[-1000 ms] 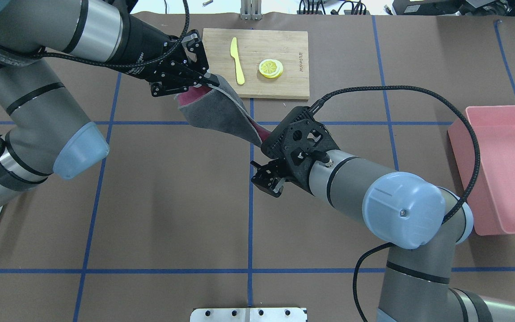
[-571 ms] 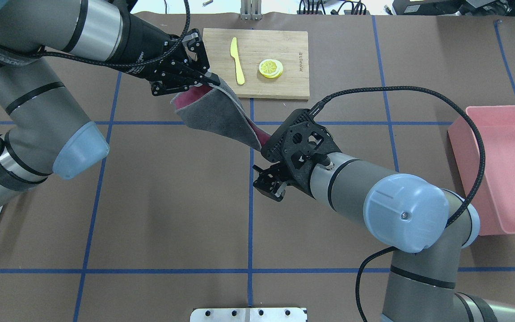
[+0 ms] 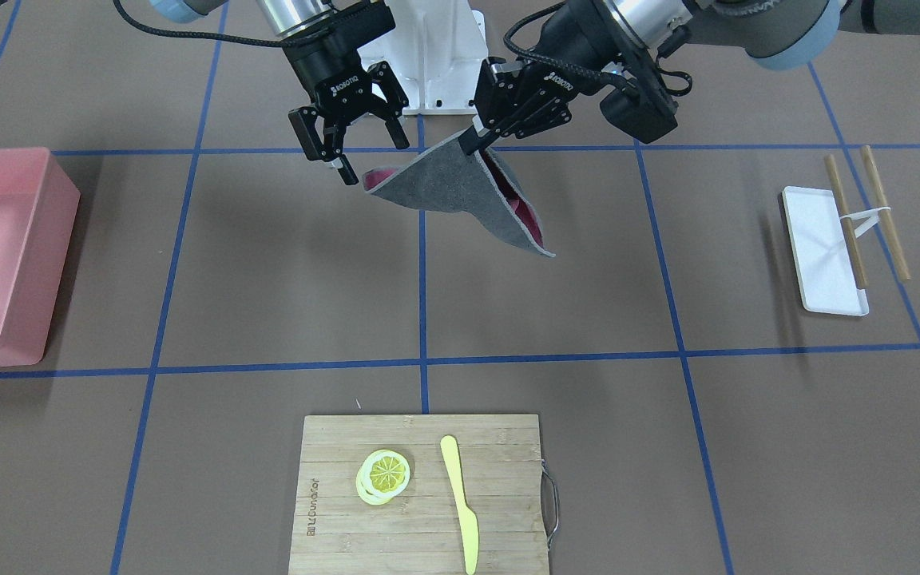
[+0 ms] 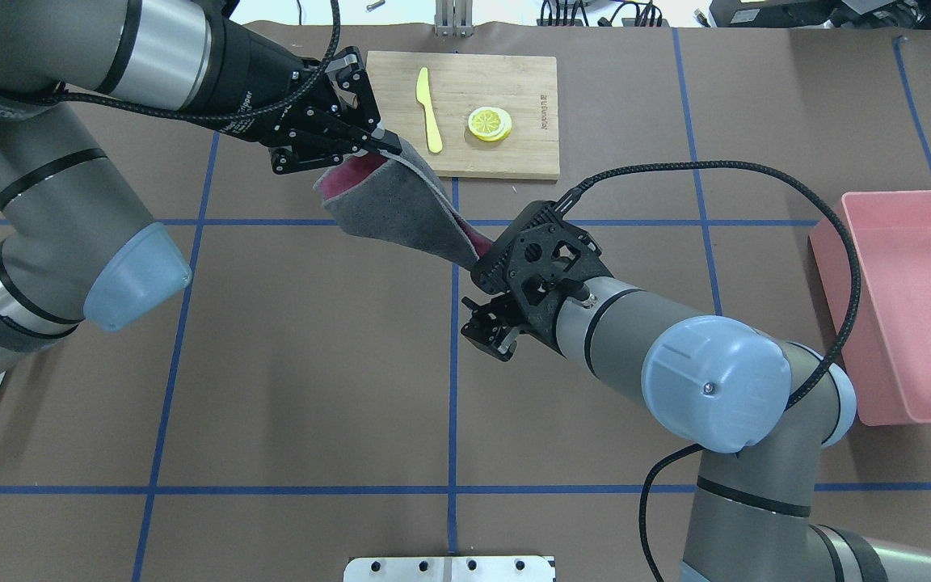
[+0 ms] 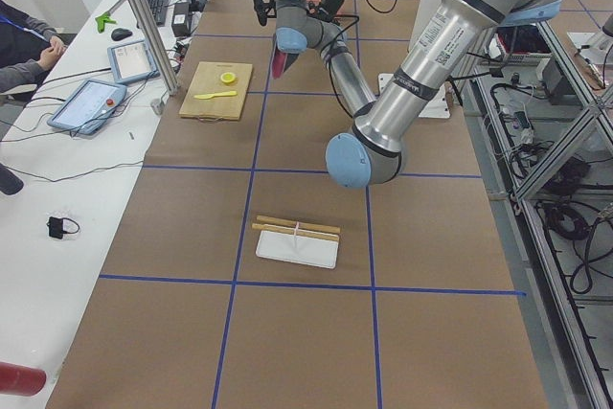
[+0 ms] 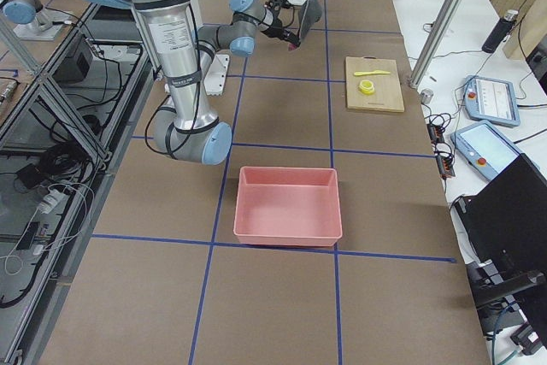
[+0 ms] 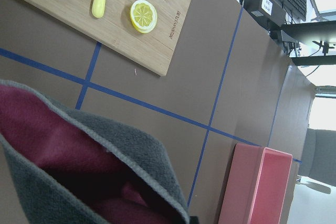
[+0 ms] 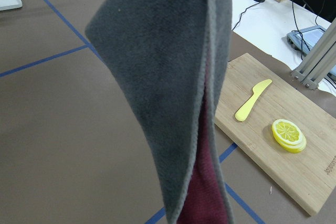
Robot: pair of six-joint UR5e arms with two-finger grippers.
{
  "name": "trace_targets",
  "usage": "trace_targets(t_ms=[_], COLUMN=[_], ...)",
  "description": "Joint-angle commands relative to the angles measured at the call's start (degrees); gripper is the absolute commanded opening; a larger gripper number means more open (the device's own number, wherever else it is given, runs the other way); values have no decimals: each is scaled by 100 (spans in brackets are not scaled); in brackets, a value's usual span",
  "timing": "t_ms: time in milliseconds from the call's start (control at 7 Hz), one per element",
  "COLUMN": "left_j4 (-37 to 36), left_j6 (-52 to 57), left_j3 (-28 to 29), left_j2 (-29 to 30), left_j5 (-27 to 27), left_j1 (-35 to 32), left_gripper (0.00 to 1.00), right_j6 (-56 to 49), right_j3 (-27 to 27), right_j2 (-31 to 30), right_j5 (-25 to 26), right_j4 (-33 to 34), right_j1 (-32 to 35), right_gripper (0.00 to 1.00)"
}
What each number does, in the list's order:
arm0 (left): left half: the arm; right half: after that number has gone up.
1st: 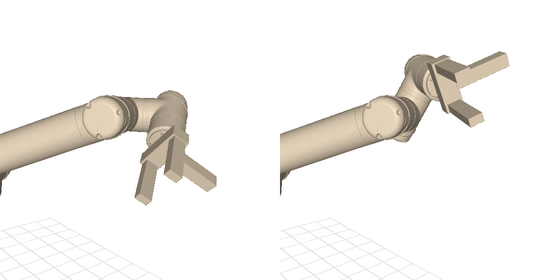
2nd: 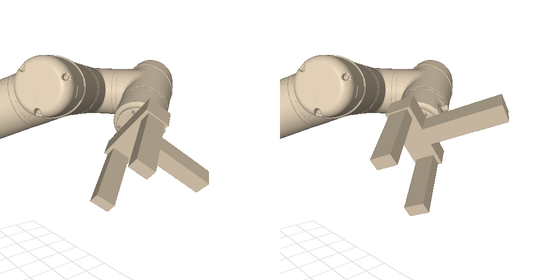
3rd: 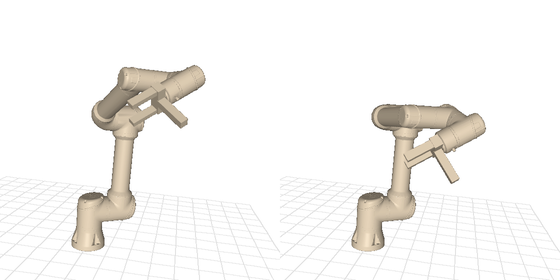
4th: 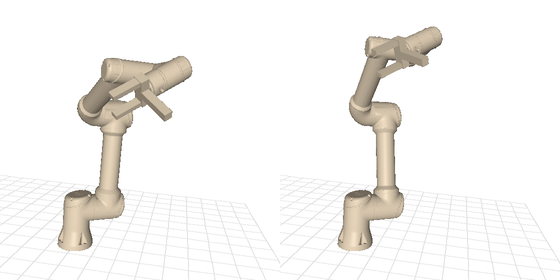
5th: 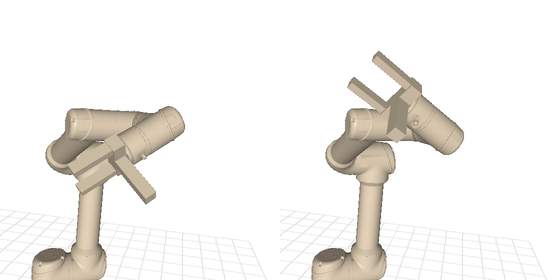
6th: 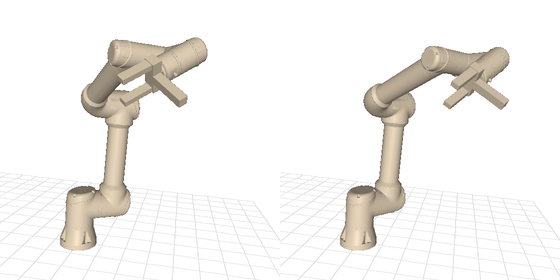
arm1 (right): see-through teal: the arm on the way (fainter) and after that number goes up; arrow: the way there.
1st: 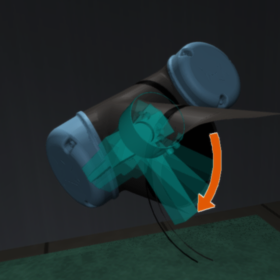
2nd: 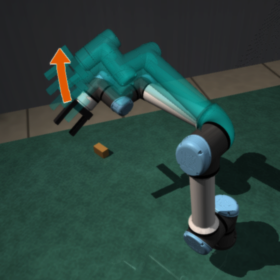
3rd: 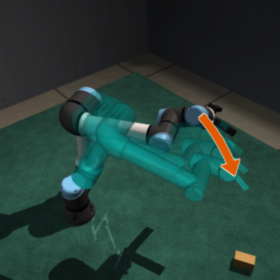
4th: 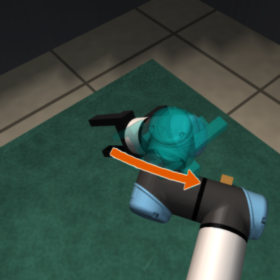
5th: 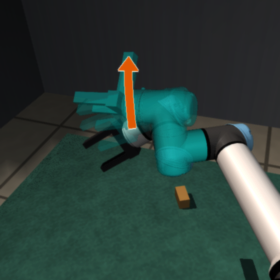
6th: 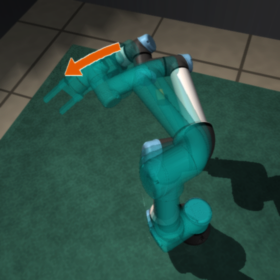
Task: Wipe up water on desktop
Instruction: 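Close the right gripper on the towel edge below the left gripper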
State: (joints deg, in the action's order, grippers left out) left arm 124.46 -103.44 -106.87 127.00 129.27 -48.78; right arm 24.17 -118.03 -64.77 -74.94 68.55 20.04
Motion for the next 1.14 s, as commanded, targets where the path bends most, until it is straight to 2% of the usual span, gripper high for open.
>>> trace_targets(t_ms=[0, 143, 286, 429, 571, 857, 1000], left_j4=[0, 0, 0, 0, 8, 8, 8], left_j6=[-10, -1, -1, -27, -115, -115, -115], left_j3=[-61, -79, -131, -202, -211, -264, -255], left_j2=[0, 0, -9, -9, -9, -44, -44], left_j5=[2, 2, 10, 10, 19, 36, 37], left_j1=[70, 114, 132, 149, 167, 167, 167], left_gripper=[0, 0, 0, 0, 0, 0, 0], right_j6=[9, 9, -9, -9, -26, -44, -18], right_j3=[51, 52, 52, 52, 52, 34, 8], right_j2=[16, 17, 17, 17, 8, 17, 8], right_j5=[32, 49, 58, 58, 58, 32, 23], right_j4=[0, 0, 9, 9, 17, 26, 26], right_j1=[0, -9, 0, 0, 9, 35, 44], right_gripper=[98, 96, 84, 80, 68, 29, 3])
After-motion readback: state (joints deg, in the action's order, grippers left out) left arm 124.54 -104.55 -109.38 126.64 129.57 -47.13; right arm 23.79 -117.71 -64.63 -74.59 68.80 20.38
